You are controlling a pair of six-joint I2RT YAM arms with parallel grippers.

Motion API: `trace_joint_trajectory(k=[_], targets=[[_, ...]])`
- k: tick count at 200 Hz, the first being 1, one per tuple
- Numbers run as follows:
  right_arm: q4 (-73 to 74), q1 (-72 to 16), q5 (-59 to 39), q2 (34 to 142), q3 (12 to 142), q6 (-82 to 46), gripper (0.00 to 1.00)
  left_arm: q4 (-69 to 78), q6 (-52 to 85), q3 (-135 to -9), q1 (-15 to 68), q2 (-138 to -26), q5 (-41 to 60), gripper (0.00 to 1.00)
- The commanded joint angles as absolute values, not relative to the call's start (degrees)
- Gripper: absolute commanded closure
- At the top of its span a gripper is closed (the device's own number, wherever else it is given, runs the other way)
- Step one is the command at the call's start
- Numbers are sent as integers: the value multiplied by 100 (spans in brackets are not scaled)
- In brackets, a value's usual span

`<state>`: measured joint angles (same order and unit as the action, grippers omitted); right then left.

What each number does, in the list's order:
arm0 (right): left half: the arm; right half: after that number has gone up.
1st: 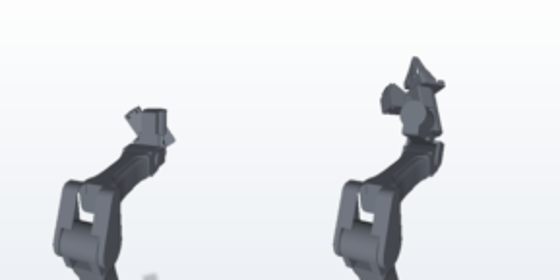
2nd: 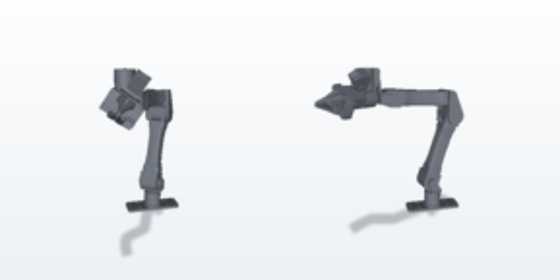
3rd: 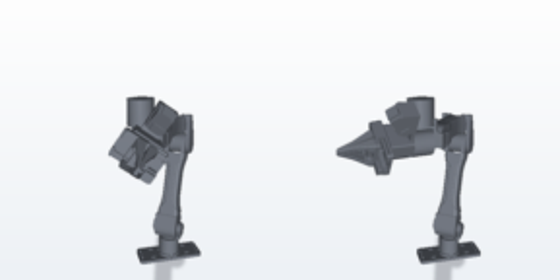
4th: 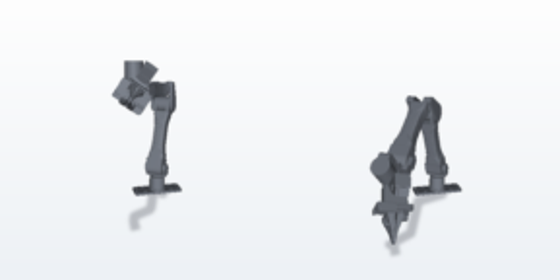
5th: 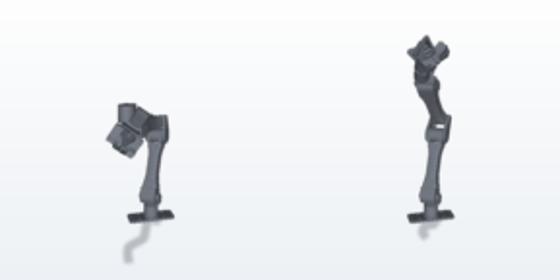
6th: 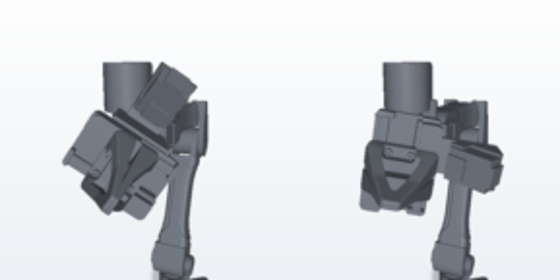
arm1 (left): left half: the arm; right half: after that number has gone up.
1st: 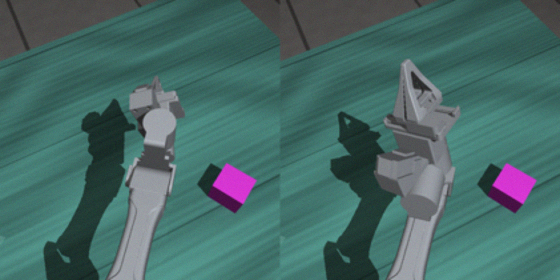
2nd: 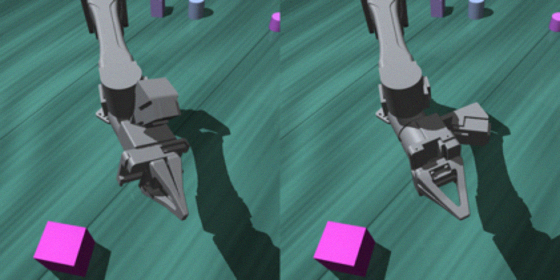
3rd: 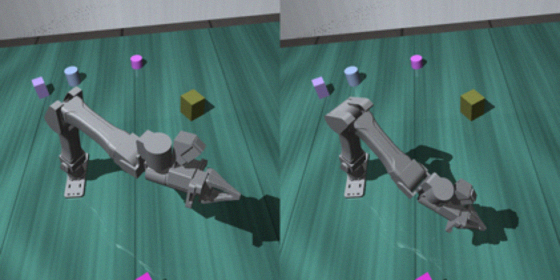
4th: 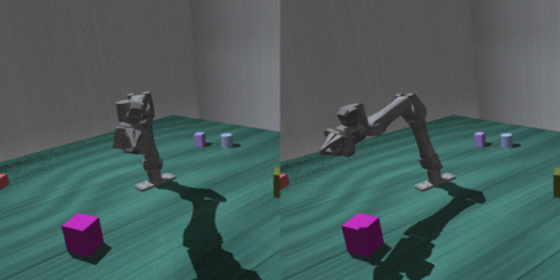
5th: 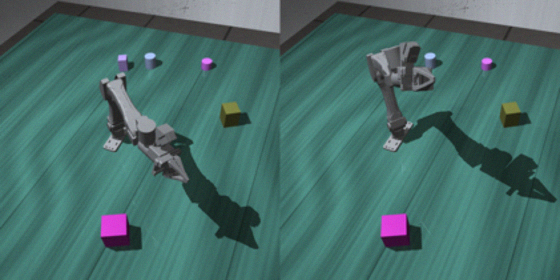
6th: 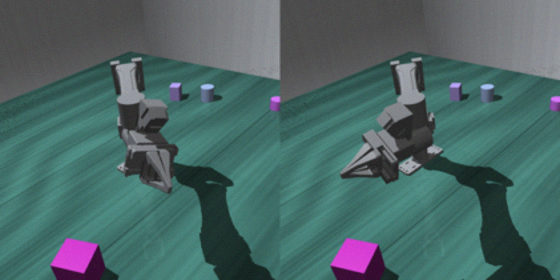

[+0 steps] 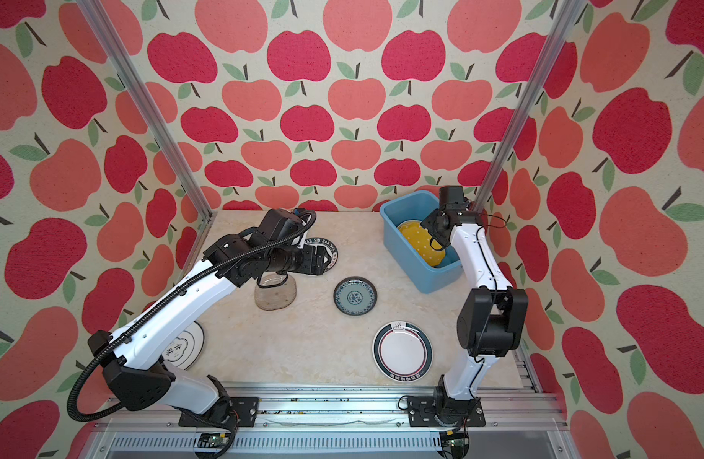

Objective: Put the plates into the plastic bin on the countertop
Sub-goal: 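Move right gripper to HAO SHI HAO WEI plate while left arm shifts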

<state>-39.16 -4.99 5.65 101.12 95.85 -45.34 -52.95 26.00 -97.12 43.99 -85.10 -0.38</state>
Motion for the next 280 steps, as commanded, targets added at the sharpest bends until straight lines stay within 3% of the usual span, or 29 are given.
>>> trace_joint_trajectory(k=[1, 60, 105, 148, 216, 245, 280], targets=[[-3876, -523, 438, 10062, 9710, -3928, 38, -5471, 2652, -9805, 4368, -8422, -207, 14], [-3595, -561, -845, 10248, 9841, -3590, 38, -5547, 2710, -9775, 4366, -8370, -381, 14], [-3493, -834, -2235, 9753, 9868, -3328, 37, -5699, 3269, -9446, 4241, -7979, -362, 14], [-3496, -1484, -2723, 9024, 9248, -3105, 35, -6090, 4376, -8822, 4037, -7265, -343, 15], [-3016, -3133, -2482, 8395, 7921, -3268, 34, -6747, 5718, -7454, 3140, -5762, 167, 15], [-2474, -3671, -1917, 8376, 7460, -3445, 34, -6662, 5478, -7110, 2364, -5395, 620, 13], [-1131, -3779, -1619, 8640, 6868, -3806, 35, -6202, 4756, -6978, 1264, -5761, 1567, 13]])
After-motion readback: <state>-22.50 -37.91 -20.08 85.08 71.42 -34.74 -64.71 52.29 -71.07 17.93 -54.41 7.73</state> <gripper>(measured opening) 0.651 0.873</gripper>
